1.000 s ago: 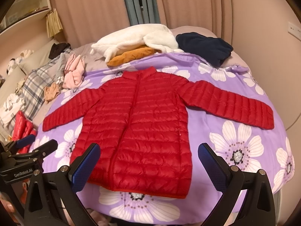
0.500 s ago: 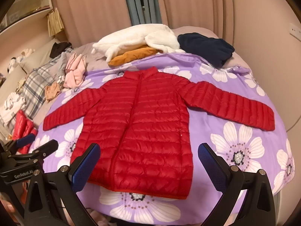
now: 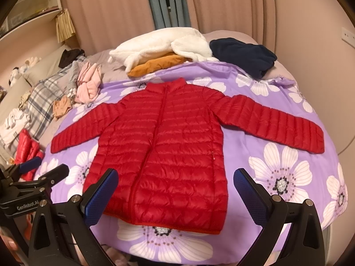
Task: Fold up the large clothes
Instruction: 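Move the right gripper to a sleeve cuff and close on it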
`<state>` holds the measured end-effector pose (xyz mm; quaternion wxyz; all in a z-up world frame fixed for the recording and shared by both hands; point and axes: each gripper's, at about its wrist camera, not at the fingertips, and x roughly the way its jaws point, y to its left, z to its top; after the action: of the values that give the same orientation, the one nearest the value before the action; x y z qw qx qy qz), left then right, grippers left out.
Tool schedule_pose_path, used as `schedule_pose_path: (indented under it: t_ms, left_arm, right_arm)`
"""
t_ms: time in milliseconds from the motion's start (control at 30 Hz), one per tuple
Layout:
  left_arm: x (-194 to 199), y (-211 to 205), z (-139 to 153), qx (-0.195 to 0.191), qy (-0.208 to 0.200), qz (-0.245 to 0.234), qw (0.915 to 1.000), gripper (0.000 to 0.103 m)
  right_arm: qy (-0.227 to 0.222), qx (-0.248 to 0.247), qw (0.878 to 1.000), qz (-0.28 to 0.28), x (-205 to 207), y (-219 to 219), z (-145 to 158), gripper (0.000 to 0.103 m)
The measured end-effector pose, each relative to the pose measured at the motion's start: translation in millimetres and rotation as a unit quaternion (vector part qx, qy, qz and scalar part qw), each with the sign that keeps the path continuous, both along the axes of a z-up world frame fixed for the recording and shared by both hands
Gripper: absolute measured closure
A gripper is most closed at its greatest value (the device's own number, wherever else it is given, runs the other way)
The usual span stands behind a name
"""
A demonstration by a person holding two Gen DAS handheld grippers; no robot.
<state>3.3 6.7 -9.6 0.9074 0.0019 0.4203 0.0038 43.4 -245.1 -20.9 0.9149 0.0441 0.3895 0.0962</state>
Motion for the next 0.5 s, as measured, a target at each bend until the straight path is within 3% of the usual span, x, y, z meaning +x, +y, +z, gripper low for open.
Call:
schedule_pose_path:
  t_ms: [267, 400, 500]
  left_arm:
    - [1.7, -1.7, -1.4, -0.005, 0.000, -0.002, 1.0000, 0.000]
    - [7.9, 3.8, -9.4, -0.057, -0.013, -0.016, 0.9982, 0.000]
    - [18.2, 12.0, -22.8, -0.133, -0.019, -0.028, 0.9906, 0.000]
  right_arm:
    - [-0.003, 0.021, 1.000, 0.001, 1.0, -5.9, -3.0, 0.001]
    - [-0.010, 0.128, 0.991, 0.036, 8.8, -29.2, -12.6, 0.001]
    - [-0.010, 0.251, 0.967, 0.032, 21.1, -63.6, -36.9, 0.001]
